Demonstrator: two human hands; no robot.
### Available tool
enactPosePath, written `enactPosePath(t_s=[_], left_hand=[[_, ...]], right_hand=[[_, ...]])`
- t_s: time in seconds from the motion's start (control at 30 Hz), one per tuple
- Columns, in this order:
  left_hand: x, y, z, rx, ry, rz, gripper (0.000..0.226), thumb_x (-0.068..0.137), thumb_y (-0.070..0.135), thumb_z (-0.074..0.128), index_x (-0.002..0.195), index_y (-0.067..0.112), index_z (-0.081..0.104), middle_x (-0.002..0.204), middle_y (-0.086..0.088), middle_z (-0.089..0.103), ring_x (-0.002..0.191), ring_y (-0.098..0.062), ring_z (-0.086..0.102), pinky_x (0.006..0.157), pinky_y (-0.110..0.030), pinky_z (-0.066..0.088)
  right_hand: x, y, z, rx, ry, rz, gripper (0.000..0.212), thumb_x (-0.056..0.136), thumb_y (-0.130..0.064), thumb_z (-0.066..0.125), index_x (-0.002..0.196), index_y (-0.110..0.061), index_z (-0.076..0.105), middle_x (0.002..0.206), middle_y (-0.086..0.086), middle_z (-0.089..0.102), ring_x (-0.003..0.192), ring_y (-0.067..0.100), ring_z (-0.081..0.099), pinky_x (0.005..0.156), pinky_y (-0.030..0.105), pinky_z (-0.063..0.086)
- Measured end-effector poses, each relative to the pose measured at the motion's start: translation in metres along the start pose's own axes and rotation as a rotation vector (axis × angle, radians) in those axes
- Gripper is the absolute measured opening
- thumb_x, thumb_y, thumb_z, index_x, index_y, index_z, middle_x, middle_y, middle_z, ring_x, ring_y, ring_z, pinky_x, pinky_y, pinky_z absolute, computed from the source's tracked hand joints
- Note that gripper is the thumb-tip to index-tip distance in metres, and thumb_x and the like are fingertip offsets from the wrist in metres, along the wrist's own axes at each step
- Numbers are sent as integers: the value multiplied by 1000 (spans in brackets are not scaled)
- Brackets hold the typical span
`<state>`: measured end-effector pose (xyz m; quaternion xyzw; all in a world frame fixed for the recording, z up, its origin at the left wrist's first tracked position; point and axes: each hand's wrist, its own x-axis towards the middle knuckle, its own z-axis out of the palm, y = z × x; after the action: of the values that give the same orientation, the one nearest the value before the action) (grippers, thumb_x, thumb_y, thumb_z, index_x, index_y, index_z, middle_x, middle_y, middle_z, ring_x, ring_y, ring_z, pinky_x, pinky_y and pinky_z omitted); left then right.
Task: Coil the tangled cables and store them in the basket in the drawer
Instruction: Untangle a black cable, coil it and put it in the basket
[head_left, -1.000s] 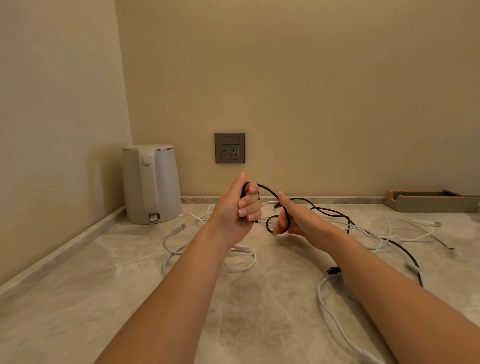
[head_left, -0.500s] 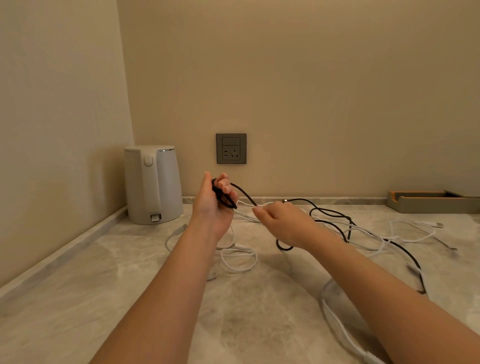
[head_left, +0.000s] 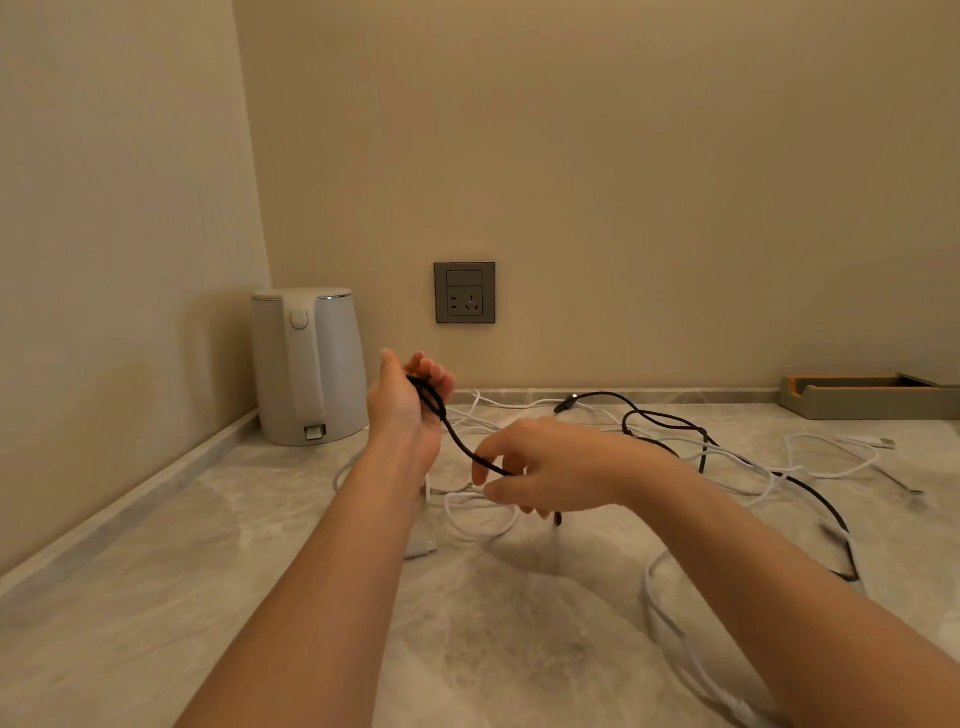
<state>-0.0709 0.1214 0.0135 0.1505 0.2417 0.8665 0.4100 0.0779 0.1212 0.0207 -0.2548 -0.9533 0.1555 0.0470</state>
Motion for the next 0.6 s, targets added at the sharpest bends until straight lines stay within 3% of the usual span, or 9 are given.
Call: enactPosePath(t_s=[0.07, 0.17, 0.33, 0.47, 0.6], left_hand=[[-3, -4, 1, 98, -4, 22, 43, 104, 35, 30, 76, 9, 51, 40, 5, 50, 34, -4, 49, 41, -17, 47], [-5, -9, 1, 299, -19, 84, 44, 104, 35, 29, 76, 9, 51, 40, 6, 50, 34, -5, 50, 41, -19, 48], [-5, -17, -2, 612, -119, 141, 45, 105, 34, 26, 77, 7, 51, 39, 7, 53, 36, -5, 53, 40, -18, 45], [-14, -24, -1, 885, -276, -11, 50, 104, 37, 28, 74, 7, 55, 44, 2, 56, 42, -9, 54, 45, -22, 48], [-28, -26, 1, 920, -480, -205, 56, 102, 46, 26, 75, 6, 55, 49, -1, 52, 41, -11, 52, 44, -23, 46]], right_hand=[[-4, 3, -5, 58, -6, -11, 13, 94, -19, 50, 95, -13, 61, 66, -1, 61, 55, 13, 57, 57, 22, 49], [-8, 4, -11, -24, 67, -48, 16, 95, -20, 50, 91, -14, 64, 61, -5, 56, 56, 8, 50, 58, 22, 43], [-7, 5, -13, -309, 333, -68, 23, 96, -29, 47, 95, -19, 68, 75, -3, 60, 70, 21, 51, 65, 35, 44], [-9, 11, -15, -344, 528, -98, 18, 94, -31, 50, 87, -26, 66, 72, -6, 57, 71, 23, 53, 61, 36, 44], [-5, 25, -18, -263, 681, -70, 10, 90, -37, 57, 87, -31, 65, 71, -10, 58, 69, 14, 53, 60, 31, 42]])
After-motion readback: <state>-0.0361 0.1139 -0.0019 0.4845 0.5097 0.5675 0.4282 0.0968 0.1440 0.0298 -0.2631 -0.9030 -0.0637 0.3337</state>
